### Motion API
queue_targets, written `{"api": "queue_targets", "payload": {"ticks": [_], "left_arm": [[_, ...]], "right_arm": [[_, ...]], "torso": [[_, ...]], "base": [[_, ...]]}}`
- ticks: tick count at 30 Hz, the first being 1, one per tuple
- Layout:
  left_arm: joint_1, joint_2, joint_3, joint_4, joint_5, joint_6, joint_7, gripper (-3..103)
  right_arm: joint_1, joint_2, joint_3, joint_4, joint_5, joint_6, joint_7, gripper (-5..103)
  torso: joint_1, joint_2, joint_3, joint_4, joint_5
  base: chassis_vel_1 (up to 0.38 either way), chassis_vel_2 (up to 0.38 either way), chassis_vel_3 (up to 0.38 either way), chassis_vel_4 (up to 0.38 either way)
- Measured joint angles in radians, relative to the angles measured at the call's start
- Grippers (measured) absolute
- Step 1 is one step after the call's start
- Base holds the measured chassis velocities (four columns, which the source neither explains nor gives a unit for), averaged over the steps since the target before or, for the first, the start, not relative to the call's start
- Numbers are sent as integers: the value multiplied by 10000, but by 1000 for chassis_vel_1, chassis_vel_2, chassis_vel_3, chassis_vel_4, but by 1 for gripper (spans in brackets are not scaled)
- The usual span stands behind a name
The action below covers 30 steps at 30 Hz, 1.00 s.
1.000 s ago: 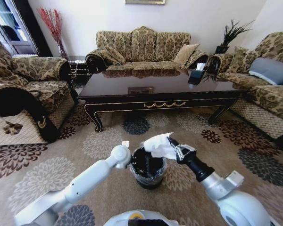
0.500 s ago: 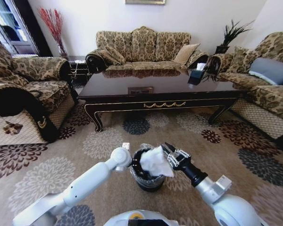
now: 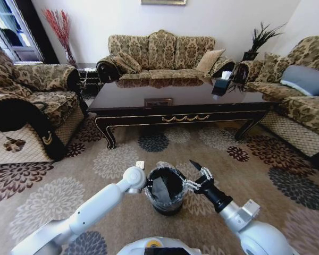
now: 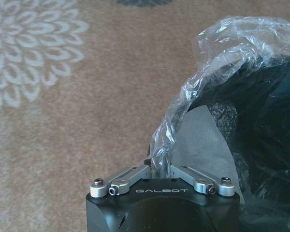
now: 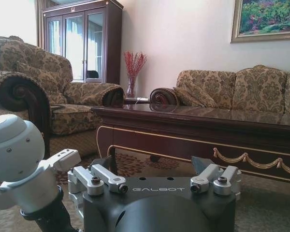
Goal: Move to the front of the table and pick up the trash from the floor, then place it into the trash bin.
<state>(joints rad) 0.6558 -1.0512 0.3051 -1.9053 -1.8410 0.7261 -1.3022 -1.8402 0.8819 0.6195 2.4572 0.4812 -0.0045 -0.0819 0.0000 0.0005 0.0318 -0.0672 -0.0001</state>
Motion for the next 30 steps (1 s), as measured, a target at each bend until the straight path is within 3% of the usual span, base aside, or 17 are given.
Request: {"api": "queue_targets", "payload": {"ticks": [1,3,10,14,26,30], "left_arm": [[97,95,-151,-44,-1,-4,1,0],[362,319,-570,-152,-47,-11,-16,0],[1274,1071,-2072,-380,-254,21,-22,0],[1766,1177,-2549,-341,-229,69,4,0],[2572,1114,-3050,31,416,74,317,-3],[2567,1157,-3042,33,490,74,361,13]], "right_arm": [[-11,7,10,-23,-1,14,-2,96],[-10,23,8,-57,-1,35,-4,100],[151,39,-337,-267,-55,89,-16,100],[221,69,-528,-336,-100,88,-17,100],[26,68,-555,-386,-221,143,-50,100],[-6,90,-536,-346,-243,156,-63,100]], "torso": [[0,0,0,-1,-3],[0,0,0,0,0],[0,0,0,2,-1],[0,0,0,1,-1],[-1,1,-2,-1,4],[0,0,1,-1,0]], "base": [[0,0,0,0],[0,0,0,0],[0,0,0,0],[0,0,0,0],[0,0,0,0],[0,0,0,0]]}}
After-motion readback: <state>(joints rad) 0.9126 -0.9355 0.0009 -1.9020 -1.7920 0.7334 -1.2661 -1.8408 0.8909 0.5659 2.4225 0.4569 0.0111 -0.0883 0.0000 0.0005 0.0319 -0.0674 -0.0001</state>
